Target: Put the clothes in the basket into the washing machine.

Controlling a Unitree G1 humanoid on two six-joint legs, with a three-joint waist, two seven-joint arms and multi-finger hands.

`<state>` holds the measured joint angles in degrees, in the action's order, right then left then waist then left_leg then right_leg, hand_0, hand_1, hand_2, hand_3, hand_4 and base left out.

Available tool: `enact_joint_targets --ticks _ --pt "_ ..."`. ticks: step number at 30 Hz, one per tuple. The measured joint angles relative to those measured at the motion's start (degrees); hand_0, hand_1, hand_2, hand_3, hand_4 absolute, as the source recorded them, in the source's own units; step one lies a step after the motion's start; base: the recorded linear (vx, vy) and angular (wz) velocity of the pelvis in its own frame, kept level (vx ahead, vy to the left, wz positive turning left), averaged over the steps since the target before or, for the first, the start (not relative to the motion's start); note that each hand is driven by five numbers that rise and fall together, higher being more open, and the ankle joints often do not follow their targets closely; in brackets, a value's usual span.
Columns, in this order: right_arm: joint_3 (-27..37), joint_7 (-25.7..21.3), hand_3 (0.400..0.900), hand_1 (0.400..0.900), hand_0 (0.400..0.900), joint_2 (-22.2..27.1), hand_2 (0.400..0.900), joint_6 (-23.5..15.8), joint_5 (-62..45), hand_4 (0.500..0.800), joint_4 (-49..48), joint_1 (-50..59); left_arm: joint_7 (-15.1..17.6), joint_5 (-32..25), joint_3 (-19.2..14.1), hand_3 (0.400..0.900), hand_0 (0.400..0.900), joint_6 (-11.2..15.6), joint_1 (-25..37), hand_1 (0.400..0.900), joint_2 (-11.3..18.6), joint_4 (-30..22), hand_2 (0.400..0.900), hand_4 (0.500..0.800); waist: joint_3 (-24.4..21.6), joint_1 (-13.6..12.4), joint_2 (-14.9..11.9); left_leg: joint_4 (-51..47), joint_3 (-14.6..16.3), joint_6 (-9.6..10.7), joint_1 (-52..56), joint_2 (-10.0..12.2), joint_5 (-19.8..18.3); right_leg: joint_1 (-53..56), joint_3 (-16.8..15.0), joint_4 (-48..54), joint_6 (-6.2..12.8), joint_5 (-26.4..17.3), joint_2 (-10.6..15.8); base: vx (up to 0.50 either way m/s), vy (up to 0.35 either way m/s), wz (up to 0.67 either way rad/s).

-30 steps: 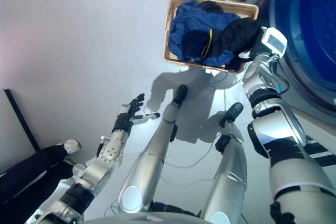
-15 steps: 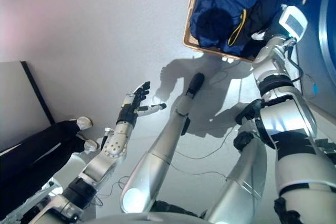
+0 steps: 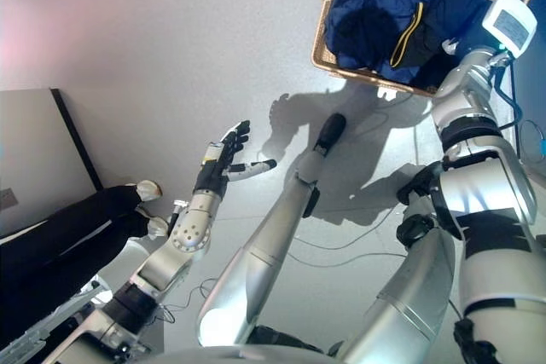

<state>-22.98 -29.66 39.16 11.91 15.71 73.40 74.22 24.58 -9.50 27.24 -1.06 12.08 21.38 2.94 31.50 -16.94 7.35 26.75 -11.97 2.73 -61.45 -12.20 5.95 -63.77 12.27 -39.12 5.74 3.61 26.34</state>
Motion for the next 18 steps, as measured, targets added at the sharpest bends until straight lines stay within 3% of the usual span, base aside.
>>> enact_joint_targets --ticks 6,11,18 --pt "3.1 -1.1 0.4 0.4 0.4 -0.95 0.4 -0.47 -6.96 0.5 -1.86 -1.66 0.42 0.01 0.06 0.9 0.9 -0.09 0.84 0.9 -0.03 0.05 0.9 0.8 0.0 0.31 -0.01 -0.15 1.01 -0.69 0.01 1.18 0.15 0.69 -0.86 2.87 -0.31 -1.53 -1.92 0.01 -0.004 -0.23" --pt "10.24 -2.48 0.4 0.4 0.4 -3.06 0.4 -2.4 -19.11 0.5 -7.99 -3.73 1.2 -0.02 -0.03 0.9 0.9 -0.44 1.56 0.9 -0.18 0.15 0.9 0.8 0.03 2.42 -0.05 -0.97 2.49 -1.5 1.11 2.28 0.03 2.74 -1.22 7.21 0.42 -4.03 -3.49 0.0 -0.005 -0.25" --pt "21.19 -8.43 0.4 0.4 0.4 -8.78 0.4 -9.77 -38.88 0.5 -16.35 -6.81 2.71 -0.6 -0.1 0.9 0.9 -1.23 1.63 0.9 -0.51 2.08 0.9 0.8 0.04 6.95 -0.08 -5.47 5.78 -2.52 6.39 4.13 0.75 7.75 -3.34 15.28 1.41 -7.83 -6.0 0.01 -0.004 -0.28"
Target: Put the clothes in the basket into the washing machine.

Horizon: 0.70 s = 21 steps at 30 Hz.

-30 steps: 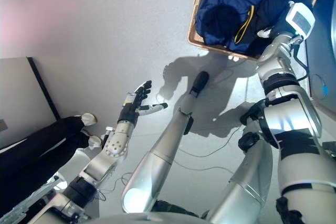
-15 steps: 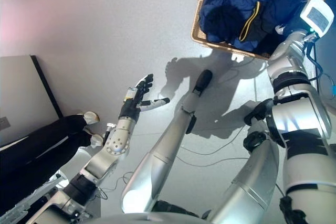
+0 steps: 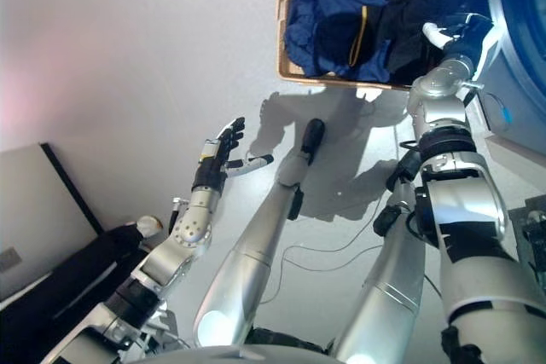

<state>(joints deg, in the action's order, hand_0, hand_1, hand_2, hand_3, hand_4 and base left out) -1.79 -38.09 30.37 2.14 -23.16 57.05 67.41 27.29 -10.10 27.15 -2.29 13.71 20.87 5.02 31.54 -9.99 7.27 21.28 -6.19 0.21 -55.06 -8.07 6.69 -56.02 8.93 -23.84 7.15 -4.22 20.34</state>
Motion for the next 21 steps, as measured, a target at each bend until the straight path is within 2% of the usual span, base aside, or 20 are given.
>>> enact_joint_targets --ticks 6,11,17,21 --pt "7.59 -4.66 0.4 0.4 0.4 -5.28 0.4 -9.29 -12.95 0.5 -8.04 -3.29 0.09 -1.77 -0.12 0.9 0.9 -0.27 0.63 0.9 -1.46 3.7 0.9 0.8 0.1 3.56 -0.16 -1.81 3.41 -0.85 3.58 1.63 -0.56 4.1 -2.13 7.03 0.07 -3.84 -2.21 -0.01 0.04 -0.38" --pt "12.69 -6.85 0.4 0.4 0.4 -9.22 0.4 -16.33 -23.82 0.5 -8.04 -3.97 0.02 -3.49 -0.21 0.9 0.9 -0.5 0.46 0.9 -2.11 5.34 0.9 0.8 0.11 5.38 -0.18 -4.94 6.1 -1.25 10.46 2.2 -1.15 10.64 -4.54 13.39 0.77 -6.47 -3.32 0.05 0.026 -0.29" --pt "15.49 -6.33 0.4 0.4 0.4 -8.79 0.4 -20.75 -35.34 0.5 -6.21 -0.44 -1.53 -3.98 -0.51 0.9 0.9 -0.38 0.38 0.9 -1.91 5.4 0.9 0.8 0.04 5.3 -0.06 -9.04 8.76 -1.27 16.29 2.46 -0.71 14.93 -6.78 17.9 1.14 -8.33 -4.06 0.04 0.021 -0.06" --pt "17.18 -5.95 0.4 0.4 0.4 -7.38 0.4 -22.36 -40.24 0.5 -2.18 3.85 -3.25 -4.86 -0.43 0.9 0.9 -0.37 0.23 0.9 -1.74 6.05 0.9 0.8 -0.04 4.13 0.07 -12.38 8.93 -1.07 20.09 2.49 0.25 17.42 -6.81 18.86 1.24 -8.47 -4.15 0.08 0.026 0.03"
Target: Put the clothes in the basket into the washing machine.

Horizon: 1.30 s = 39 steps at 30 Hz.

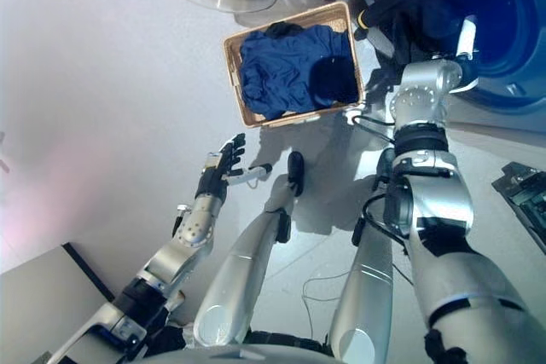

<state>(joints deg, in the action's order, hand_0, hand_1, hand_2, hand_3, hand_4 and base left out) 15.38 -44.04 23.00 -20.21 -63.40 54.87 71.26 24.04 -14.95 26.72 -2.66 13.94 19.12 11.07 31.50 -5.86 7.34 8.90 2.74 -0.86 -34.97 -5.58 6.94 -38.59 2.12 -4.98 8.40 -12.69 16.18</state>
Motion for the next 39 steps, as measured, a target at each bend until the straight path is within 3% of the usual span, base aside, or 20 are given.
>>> enact_joint_targets --ticks 5,6,14,19,28,32,35,39 --pt "0.8 1.85 0.4 0.4 0.4 3.37 0.4 -1.85 -4.06 0.5 3.69 6.24 -1.24 -0.86 -0.05 0.9 0.9 -0.01 -0.5 0.9 1.58 0.58 0.9 0.8 -0.27 -1.74 0.43 -2.56 0.06 -0.18 2.82 -0.42 0.99 1.42 0.19 0.07 0.02 0.04 0.56 0.05 0.016 0.04" --pt "0.97 1.95 0.9 0.9 0.9 4.56 0.9 -1.95 -4.7 0.8 4.96 7.48 -1.54 -0.87 -0.05 0.9 0.9 -0.01 -0.58 0.9 1.9 0.58 0.9 0.8 -0.44 -2.03 0.69 -2.76 -0.04 -0.25 2.94 -0.5 1.19 1.52 0.27 0.06 0.02 0.04 0.74 0.02 0.012 0.06" --pt "1.47 2.17 0.9 0.9 0.9 7.09 0.9 -2.76 -6.33 0.8 8.36 10.25 -1.96 -0.87 0.27 0.9 0.9 -0.06 -3.03 0.9 1.99 0.7 0.9 0.8 -2.92 -2.62 4.44 -5.33 -0.98 -0.87 3.19 -1.63 2.83 1.85 1.24 1.09 0.21 -0.01 1.85 0.01 0.003 0.03" --pt "1.92 2.92 0.9 0.9 0.9 6.93 0.9 -3.23 -8.11 0.8 10.65 9.92 -2.0 -0.87 0.53 0.9 0.9 -0.1 -3.33 0.9 1.8 0.98 0.9 0.8 -2.97 -2.24 4.51 -5.52 -0.91 -0.79 3.1 -1.47 2.88 1.78 1.18 1.7 0.45 -0.19 1.61 -0.02 0.008 -0.05" --pt "1.77 8.41 0.9 0.9 0.9 6.0 0.9 -5.43 -14.49 0.8 10.46 9.43 -2.02 -0.89 0.37 0.9 0.9 -0.07 -3.03 0.9 1.74 1.49 0.9 0.8 -2.98 -1.72 4.53 -5.77 0.02 -0.77 1.75 -1.44 2.86 -0.13 0.01 1.93 0.61 -0.6 1.28 -0.02 0.016 -0.07" --pt "-1.92 9.38 0.9 0.9 0.9 1.74 0.9 -6.16 -11.64 0.8 2.96 3.51 -1.89 -0.89 0.07 0.9 0.9 -0.06 -2.76 0.9 1.15 1.55 0.9 0.8 -2.98 -1.1 4.52 -5.71 0.07 -0.66 1.77 -1.34 2.79 -0.11 0.01 1.91 0.6 -0.61 1.03 -0.01 -0.002 -0.12" --pt "-6.59 9.05 0.9 0.9 0.9 -4.25 0.9 -5.64 -4.02 0.8 -3.44 -4.98 -1.09 -0.95 -0.87 0.9 0.9 -0.07 -2.55 0.9 -1.56 2.05 0.9 0.8 -2.91 0.48 4.41 -5.06 0.14 -0.37 1.95 -1.2 2.43 0.31 0.1 1.55 0.59 -0.62 0.83 0.0 -0.031 -0.14" --pt "-10.86 7.06 0.9 0.9 0.9 -10.45 0.9 -0.67 7.28 0.8 -6.0 -17.86 -1.09 -1.29 -0.66 0.9 0.9 -0.04 -2.46 0.9 -4.56 2.7 0.9 0.8 -2.39 1.87 3.5 -2.95 0.12 0.07 3.24 -0.27 0.95 2.5 0.16 1.46 0.55 -0.62 -0.1 0.02 -0.029 -0.13"
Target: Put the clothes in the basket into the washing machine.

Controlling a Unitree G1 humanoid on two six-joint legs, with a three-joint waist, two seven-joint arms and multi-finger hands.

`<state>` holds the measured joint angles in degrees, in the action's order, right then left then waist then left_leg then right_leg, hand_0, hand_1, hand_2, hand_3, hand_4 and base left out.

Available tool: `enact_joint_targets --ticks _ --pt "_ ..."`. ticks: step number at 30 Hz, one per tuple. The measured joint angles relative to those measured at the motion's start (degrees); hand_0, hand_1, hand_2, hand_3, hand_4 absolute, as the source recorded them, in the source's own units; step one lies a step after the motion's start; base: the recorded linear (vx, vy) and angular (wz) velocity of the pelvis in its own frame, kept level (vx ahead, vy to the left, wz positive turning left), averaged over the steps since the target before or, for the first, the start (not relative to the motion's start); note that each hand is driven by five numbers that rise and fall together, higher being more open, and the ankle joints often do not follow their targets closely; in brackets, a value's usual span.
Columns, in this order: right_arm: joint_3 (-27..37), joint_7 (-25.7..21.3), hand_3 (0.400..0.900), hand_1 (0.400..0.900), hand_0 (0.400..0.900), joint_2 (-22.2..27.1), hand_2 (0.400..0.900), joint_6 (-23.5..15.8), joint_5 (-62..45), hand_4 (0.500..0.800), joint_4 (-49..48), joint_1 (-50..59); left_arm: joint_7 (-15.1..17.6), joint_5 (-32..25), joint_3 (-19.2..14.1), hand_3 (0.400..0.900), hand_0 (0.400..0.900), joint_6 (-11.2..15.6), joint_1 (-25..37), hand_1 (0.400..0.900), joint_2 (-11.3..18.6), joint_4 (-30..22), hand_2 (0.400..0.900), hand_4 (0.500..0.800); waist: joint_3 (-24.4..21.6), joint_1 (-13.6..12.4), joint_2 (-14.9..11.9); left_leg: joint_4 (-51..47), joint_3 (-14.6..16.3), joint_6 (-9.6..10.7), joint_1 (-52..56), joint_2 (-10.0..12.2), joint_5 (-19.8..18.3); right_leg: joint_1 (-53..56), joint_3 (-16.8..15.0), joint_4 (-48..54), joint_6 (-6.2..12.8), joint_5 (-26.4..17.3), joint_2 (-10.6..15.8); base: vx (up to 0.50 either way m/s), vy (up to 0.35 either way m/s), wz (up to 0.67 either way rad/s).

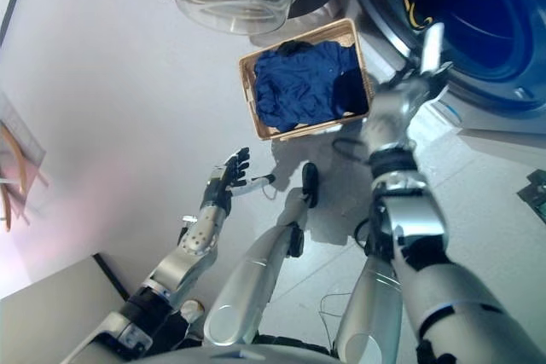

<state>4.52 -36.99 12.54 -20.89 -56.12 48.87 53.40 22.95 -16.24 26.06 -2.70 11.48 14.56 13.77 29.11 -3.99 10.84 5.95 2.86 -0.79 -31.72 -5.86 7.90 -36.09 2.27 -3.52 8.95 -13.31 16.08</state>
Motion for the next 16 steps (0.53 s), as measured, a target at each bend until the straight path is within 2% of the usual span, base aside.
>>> enact_joint_targets --ticks 4,8,12,16 --pt "-5.22 -1.65 0.9 0.9 0.9 -2.55 0.9 9.03 14.35 0.8 -1.03 -14.2 -0.11 0.0 -1.13 0.9 0.9 0.01 -1.02 0.9 -0.89 2.18 0.9 0.8 0.5 2.19 -2.52 0.92 0.01 0.86 2.81 0.97 -1.29 3.27 -0.01 0.54 -0.39 0.56 -0.97 0.05 -0.079 -0.01" --pt "-6.92 -0.7 0.9 0.9 0.9 0.8 0.9 18.06 29.79 0.8 -0.71 -26.46 -0.07 0.65 -5.15 0.9 0.9 0.19 -2.94 0.9 -1.15 6.35 0.9 0.8 0.27 4.02 -6.53 0.84 -0.18 1.23 6.49 1.7 -1.82 7.33 0.45 1.43 -0.23 0.73 -1.59 0.08 -0.083 0.08" --pt "-6.66 1.87 0.9 0.9 0.9 5.85 0.9 22.84 41.62 0.8 0.43 -35.52 -1.44 0.59 -9.76 0.9 0.9 0.1 -6.14 0.9 -0.31 10.33 0.9 0.8 -1.1 4.65 -10.4 -0.13 -1.04 1.48 10.44 2.18 -2.05 11.85 1.71 3.4 -0.23 0.73 -2.02 0.1 -0.086 0.01" --pt "-7.06 6.25 0.9 0.9 0.9 7.3 0.9 24.59 49.64 0.8 2.27 -40.93 -3.39 0.66 -13.29 0.9 0.9 0.09 -9.77 0.9 1.29 12.86 0.9 0.8 -3.68 4.21 -13.19 -3.04 -2.02 1.97 15.39 3.04 -1.79 16.53 2.54 5.74 -0.24 0.71 -2.88 0.09 -0.087 0.03"
